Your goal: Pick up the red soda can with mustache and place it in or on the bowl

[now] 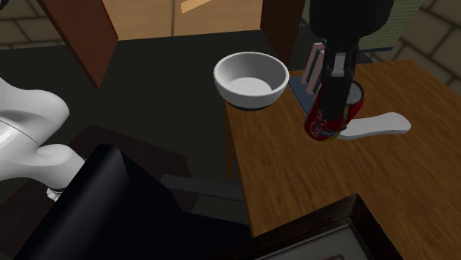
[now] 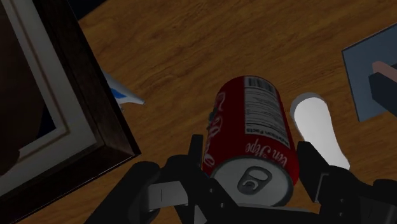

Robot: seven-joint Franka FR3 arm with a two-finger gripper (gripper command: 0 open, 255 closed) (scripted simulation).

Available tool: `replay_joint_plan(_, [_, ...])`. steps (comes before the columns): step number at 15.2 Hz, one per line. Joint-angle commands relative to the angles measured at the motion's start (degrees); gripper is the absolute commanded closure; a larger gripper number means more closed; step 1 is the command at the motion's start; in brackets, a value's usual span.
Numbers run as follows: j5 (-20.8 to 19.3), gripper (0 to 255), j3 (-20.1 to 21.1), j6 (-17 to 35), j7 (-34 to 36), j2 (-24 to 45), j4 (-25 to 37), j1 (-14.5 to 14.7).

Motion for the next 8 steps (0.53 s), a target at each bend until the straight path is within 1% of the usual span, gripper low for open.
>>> replay_joint_plan(1, [-0.2, 255, 0.02, -1.93, 0.07, 0.81, 2.74, 0.13])
replay_joint_plan(3, [-0.32, 255, 0.04, -2.99, 0.14, 1.25, 4.22, 0.22])
replay_joint_plan(8, [-0.71, 255, 2.08, -1.94, 5.44, -4.4, -2.33, 3.12])
